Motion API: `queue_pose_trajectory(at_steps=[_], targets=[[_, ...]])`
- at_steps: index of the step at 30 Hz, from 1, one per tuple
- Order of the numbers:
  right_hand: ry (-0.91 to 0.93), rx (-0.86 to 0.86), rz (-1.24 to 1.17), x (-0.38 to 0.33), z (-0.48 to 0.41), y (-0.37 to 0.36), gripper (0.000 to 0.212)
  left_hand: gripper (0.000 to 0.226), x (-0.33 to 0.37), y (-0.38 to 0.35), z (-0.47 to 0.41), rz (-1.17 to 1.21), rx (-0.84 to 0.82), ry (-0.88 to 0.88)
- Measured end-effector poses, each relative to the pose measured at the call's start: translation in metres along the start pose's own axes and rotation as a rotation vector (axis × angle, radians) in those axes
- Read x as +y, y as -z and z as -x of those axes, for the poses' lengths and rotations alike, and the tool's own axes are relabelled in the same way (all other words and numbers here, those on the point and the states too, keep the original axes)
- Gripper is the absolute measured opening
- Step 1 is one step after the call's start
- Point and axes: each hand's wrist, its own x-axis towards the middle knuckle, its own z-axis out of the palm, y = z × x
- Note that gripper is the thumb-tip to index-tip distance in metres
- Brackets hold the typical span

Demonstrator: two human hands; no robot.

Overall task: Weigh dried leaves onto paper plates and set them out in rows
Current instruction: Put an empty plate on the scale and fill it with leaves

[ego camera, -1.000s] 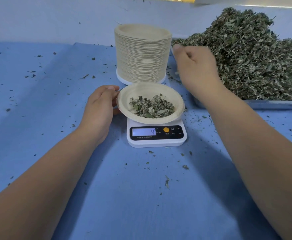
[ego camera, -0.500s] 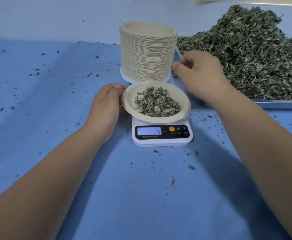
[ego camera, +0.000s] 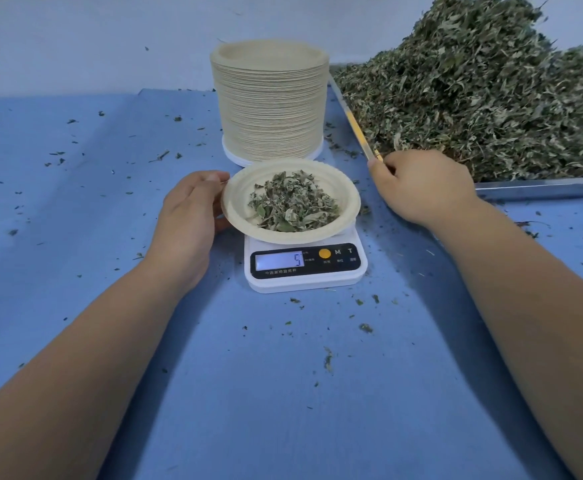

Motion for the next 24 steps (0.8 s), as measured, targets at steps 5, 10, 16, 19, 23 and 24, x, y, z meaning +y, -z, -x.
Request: queue_pose_trajectory(at_steps=[5, 10, 16, 19, 23, 24], targets=[[0.0, 0.032, 0.01, -0.001, 0.001, -0.001, 0.059, 0.027, 0.001, 0.001, 0.001, -0.019, -0.017, 0.0], [0.008, 0.07, -0.045, -0.001, 0.003, 0.003, 0.053, 0.028, 0.001, -0.001, 0.001, -0.012, -0.011, 0.017], [-0.067, -0.107, 0.037, 0.004, -0.002, 0.015, 0.06, 0.027, 0.002, -0.001, 0.002, -0.014, -0.032, 0.003], [-0.055, -0.149, 0.032, 0.002, -0.001, 0.015, 0.062, 0.027, 0.002, -0.001, 0.003, -0.015, -0.028, 0.002], [-0.033, -0.113, 0.021, 0.0, 0.0, 0.012, 0.064, 0.027, 0.003, -0.002, 0.003, -0.006, -0.031, -0.003], [-0.027, -0.103, 0.017, 0.0, 0.0, 0.011, 0.064, 0.027, 0.003, -0.002, 0.003, -0.006, -0.03, -0.003]])
